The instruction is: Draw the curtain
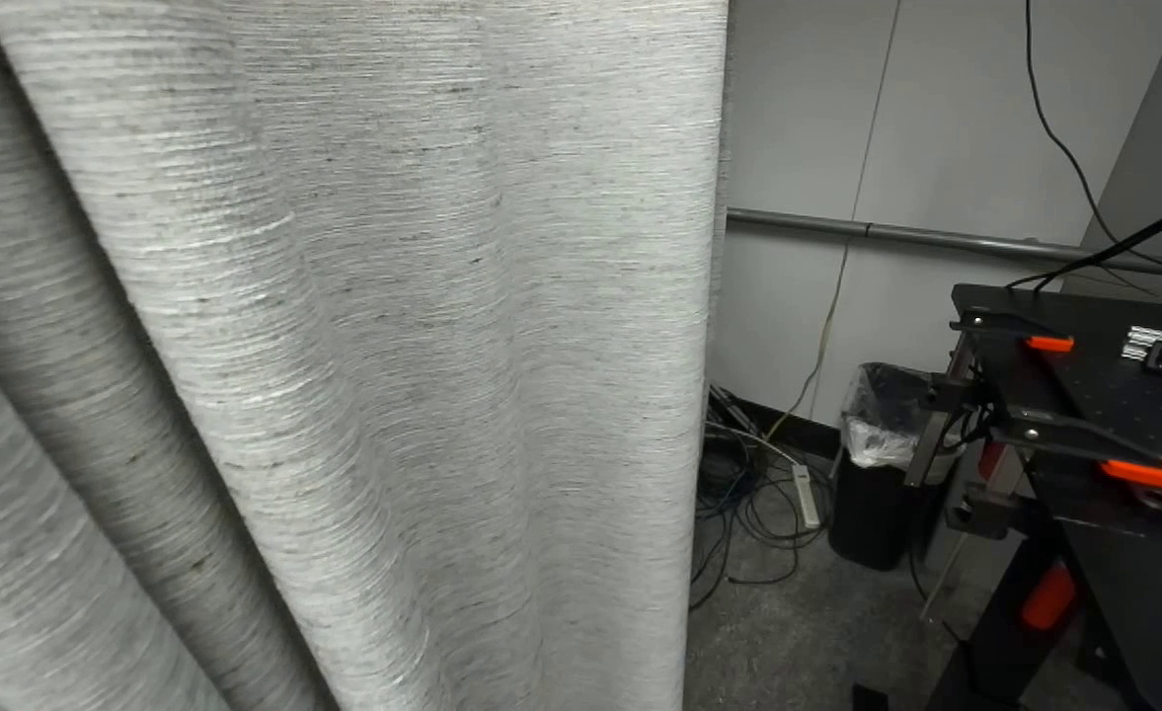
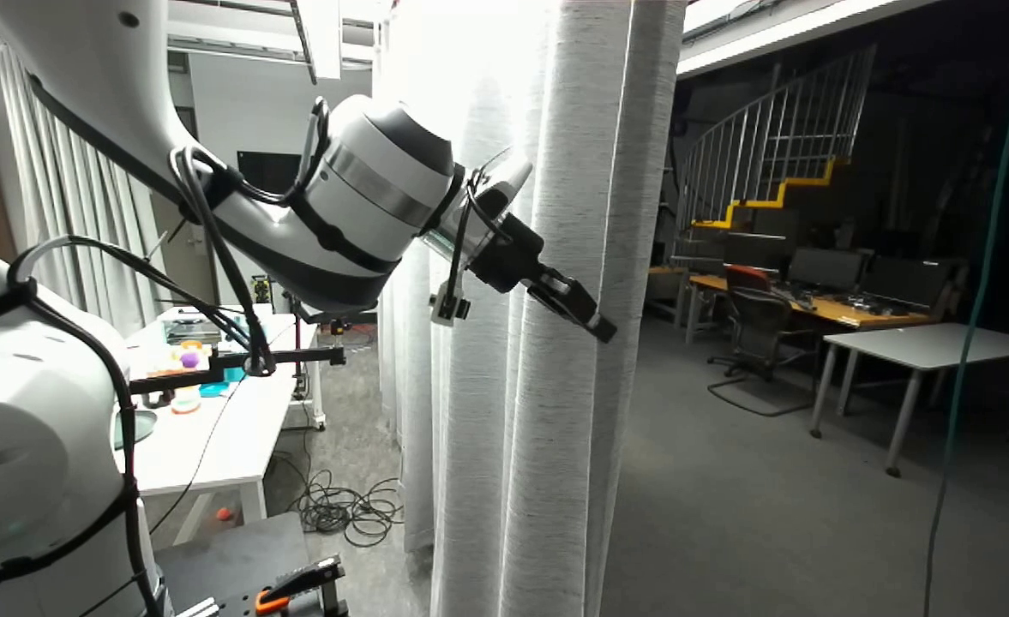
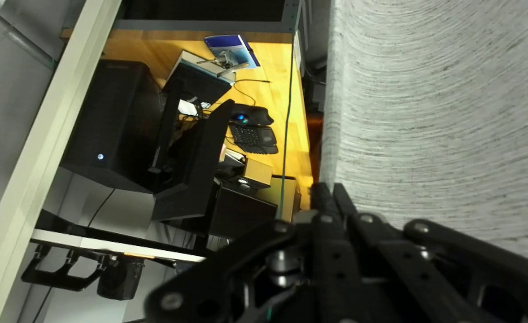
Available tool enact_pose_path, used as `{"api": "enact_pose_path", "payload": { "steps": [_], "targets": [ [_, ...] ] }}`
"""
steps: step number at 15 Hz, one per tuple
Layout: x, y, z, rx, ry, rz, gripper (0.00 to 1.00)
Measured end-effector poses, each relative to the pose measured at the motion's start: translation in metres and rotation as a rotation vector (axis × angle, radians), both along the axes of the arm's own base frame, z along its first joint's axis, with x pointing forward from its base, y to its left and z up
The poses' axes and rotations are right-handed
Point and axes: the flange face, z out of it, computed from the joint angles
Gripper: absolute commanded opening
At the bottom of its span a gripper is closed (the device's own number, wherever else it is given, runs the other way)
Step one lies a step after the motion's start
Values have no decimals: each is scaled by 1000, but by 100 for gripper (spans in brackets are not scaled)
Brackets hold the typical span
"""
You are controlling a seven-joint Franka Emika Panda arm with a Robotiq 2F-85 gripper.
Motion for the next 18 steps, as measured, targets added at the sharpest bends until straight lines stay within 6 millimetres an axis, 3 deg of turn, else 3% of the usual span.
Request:
{"api": "enact_pose_path", "payload": {
  "steps": [3, 7, 11, 16, 18],
  "targets": [
    [-14, -40, -3, 21, 0, -107, 1],
    [-41, -123, 4, 59, -33, -297, 1],
    [-82, -182, 14, 55, -77, -434, 1],
    [-124, -225, 24, 38, -128, -517, 1],
    [-136, -233, 25, 37, -149, -510, 1]
  ]
}}
